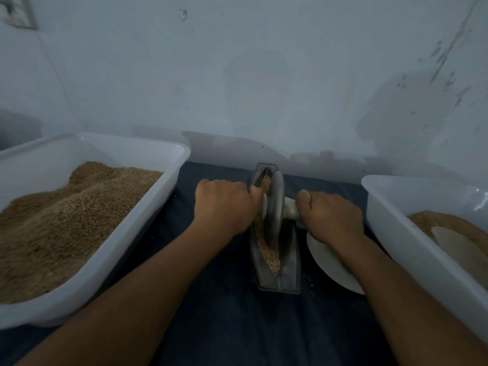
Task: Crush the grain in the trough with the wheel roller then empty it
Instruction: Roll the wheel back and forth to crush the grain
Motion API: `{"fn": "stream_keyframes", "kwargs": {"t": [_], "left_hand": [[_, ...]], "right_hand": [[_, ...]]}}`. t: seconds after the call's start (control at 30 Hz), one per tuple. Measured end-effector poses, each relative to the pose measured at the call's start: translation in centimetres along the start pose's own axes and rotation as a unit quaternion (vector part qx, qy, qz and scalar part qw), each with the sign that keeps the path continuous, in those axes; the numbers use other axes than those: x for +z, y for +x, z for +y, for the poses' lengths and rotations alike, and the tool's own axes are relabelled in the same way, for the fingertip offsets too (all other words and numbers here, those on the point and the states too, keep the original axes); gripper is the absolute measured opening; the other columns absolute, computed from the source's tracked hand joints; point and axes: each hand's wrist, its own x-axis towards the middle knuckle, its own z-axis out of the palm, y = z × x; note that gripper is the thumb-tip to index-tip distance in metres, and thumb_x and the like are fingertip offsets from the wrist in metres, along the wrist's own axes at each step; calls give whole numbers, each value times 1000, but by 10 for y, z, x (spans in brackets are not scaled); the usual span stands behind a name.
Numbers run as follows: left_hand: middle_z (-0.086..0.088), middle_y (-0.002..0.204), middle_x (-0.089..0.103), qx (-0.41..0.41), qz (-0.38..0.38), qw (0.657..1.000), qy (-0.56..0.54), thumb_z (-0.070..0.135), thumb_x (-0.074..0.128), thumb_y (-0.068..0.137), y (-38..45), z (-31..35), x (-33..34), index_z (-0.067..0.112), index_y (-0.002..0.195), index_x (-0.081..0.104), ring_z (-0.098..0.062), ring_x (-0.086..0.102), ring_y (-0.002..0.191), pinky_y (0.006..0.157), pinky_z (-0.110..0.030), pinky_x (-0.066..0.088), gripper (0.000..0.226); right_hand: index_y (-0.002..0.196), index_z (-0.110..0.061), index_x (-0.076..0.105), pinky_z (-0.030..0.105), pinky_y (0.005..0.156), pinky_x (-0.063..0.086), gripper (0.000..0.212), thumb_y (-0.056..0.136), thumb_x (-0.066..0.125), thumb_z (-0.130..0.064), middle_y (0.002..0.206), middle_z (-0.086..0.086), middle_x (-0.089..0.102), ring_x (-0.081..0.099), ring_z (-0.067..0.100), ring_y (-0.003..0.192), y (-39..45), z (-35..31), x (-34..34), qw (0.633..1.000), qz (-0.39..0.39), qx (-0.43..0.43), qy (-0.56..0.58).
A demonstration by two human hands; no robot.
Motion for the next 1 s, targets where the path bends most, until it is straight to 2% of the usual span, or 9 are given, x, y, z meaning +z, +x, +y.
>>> {"fn": "stream_keyframes", "kwargs": {"t": [0.07,0.13,0.2,0.33,0.43,0.53,0.7,0.9,1.0], "left_hand": [[0,67,34,-2,-4,1000,-12,25,30,96,-9,0,-2,22,96,35,-23,43,57,57,-34,34,6],[1,69,41,-4,11,1000,3,32,7,90,-15,2,-7,20,106,48,-20,39,55,56,-33,30,45],[1,71,49,-15,9,1000,4,38,-10,83,-18,5,-13,18,100,58,-19,36,54,60,-34,29,72],[-3,62,44,-66,42,997,5,45,8,95,-25,15,-23,18,75,47,-22,39,55,65,-38,33,51],[-3,64,41,-77,78,994,0,47,7,94,-34,18,-24,20,75,42,-23,40,60,67,-39,31,48],[-3,65,43,-73,74,994,-10,46,6,94,-33,15,-20,20,75,43,-23,41,60,66,-38,32,49],[-2,60,44,-77,77,994,-5,42,1,91,-18,12,-9,19,68,37,-23,38,53,63,-37,35,49],[-2,53,41,-85,50,994,-46,30,37,100,11,7,4,22,58,25,-29,51,52,65,-45,50,44],[-3,54,41,-96,39,993,-63,34,32,99,21,0,13,22,57,31,-26,45,49,59,-39,47,44]], "right_hand": [[66,-26,37,28,48,22,41,103,21,-36,63,-7,42,39,18,55,-5,-3,-4,1000,10,7,10],[69,-26,36,29,49,21,39,102,18,-36,65,-5,44,40,19,56,-11,-3,-7,1000,6,5,5],[76,-23,35,29,47,18,31,102,20,-33,66,-6,39,34,15,53,-19,-4,-9,1000,-6,-8,-15],[73,-26,32,29,47,12,33,104,20,-31,65,-10,33,26,6,53,-32,-1,-12,1000,-27,13,9],[66,-30,24,27,48,10,39,105,19,-34,64,-12,33,25,2,53,-38,-1,-14,999,-23,18,35],[66,-29,23,30,48,11,39,104,19,-34,63,-11,34,26,6,52,-33,-4,-12,1000,-6,14,24],[67,-25,39,30,52,27,43,102,16,-37,64,-5,44,40,19,57,-14,-4,-3,998,-7,29,62],[68,-22,37,28,51,21,39,103,25,-34,67,-4,38,34,15,58,14,2,7,996,-53,47,62],[74,-20,45,28,51,20,33,101,31,-32,67,-5,37,32,15,58,32,3,8,995,-56,43,76]]}}
